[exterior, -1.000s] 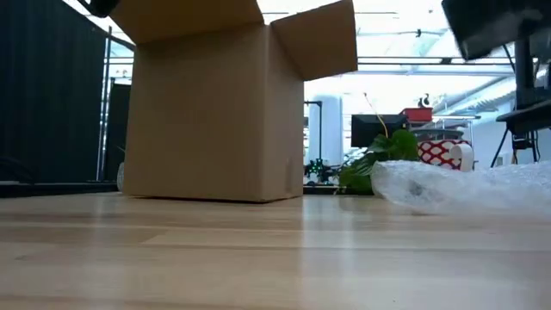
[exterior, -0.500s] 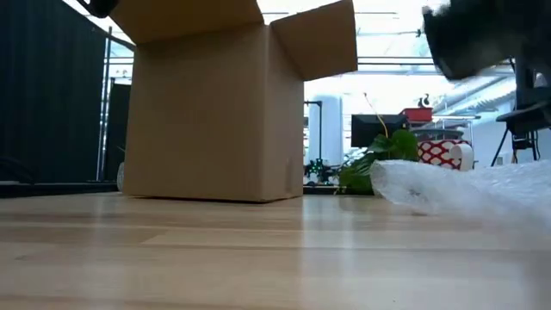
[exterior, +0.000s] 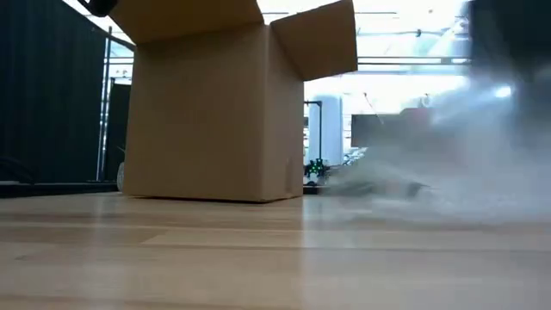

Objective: Wrap mug
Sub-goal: Wrap the red mug with bubble wrap

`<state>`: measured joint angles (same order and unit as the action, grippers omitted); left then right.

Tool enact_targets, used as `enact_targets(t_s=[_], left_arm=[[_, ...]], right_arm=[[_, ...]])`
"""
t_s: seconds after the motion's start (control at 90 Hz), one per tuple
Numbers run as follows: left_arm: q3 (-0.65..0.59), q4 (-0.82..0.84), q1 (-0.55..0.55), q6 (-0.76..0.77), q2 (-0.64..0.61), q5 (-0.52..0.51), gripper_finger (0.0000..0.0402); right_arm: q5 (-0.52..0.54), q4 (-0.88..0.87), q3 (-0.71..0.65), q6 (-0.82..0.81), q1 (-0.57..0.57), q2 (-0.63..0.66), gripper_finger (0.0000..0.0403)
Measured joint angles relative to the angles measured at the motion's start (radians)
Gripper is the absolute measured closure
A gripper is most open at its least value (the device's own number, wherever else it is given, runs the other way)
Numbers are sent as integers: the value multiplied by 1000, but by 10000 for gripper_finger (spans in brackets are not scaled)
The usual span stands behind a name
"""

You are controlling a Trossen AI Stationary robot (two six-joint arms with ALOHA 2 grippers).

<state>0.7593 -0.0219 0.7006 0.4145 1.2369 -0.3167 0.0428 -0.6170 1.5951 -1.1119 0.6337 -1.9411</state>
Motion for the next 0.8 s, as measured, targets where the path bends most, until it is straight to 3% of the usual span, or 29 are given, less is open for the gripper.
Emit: enact_targets(t_s=[0.144, 0.478, 0.633, 0.8], left_arm=[[0, 0, 0, 0, 0, -1, 297], [0, -3, -8, 45, 5, -8, 297], [0, 1, -5, 49, 7, -7, 297], [1, -96, -5, -3, 16, -17, 297]], right_arm=[[63, -64, 137, 188, 3, 110, 403], [423, -262, 291, 340, 0, 332, 403], [539, -424, 294, 245, 0, 394, 403], [537, -553, 284, 104, 8, 406, 403]])
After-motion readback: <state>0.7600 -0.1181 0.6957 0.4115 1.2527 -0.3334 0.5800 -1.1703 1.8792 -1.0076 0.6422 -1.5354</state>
